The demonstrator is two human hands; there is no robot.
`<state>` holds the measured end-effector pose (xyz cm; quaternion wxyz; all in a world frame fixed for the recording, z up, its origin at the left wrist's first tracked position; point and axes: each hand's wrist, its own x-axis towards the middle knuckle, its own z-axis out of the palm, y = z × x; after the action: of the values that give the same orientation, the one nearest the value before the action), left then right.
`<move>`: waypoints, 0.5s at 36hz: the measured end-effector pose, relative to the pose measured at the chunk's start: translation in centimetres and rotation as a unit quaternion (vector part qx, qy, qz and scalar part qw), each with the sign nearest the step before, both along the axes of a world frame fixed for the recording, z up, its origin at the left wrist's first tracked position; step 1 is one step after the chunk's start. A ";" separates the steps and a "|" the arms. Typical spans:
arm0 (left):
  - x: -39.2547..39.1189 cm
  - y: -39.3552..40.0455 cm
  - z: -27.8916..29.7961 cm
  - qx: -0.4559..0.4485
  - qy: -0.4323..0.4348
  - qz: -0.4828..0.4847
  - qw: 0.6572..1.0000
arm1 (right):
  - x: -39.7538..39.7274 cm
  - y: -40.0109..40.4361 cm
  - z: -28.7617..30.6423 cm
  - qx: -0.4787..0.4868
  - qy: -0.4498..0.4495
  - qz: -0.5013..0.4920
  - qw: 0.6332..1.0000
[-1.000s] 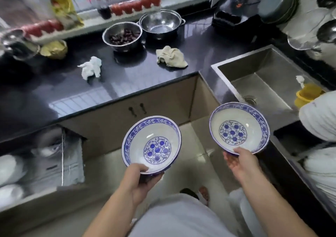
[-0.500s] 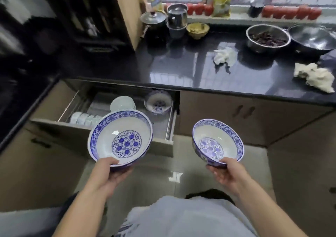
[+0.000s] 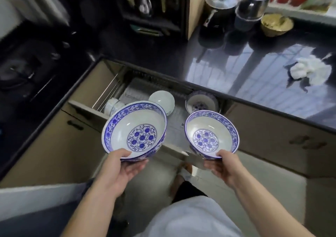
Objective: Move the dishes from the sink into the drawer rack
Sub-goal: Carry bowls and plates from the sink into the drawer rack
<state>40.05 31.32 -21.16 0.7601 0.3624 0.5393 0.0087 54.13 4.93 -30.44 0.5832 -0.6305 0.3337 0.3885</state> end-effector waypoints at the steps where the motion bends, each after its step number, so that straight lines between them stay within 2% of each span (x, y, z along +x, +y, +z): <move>1: 1.2 0.9 -0.2 0.011 0.006 -0.014 1.000 | 0.9 0.8 -0.5 -0.004 0.008 0.004 1.000; 10: 10.4 7.6 -4.5 0.094 0.080 -0.091 0.988 | 11.0 8.3 -5.6 -0.044 0.028 0.030 0.998; 18: 15.8 10.1 -9.3 0.062 0.103 -0.121 0.985 | 18.4 11.4 -11.9 -0.108 0.017 -0.045 0.993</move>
<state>55.85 41.40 -30.47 0.6722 0.4700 0.5653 -0.0875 72.50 16.30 -42.33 0.5230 -0.6677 0.4111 0.3341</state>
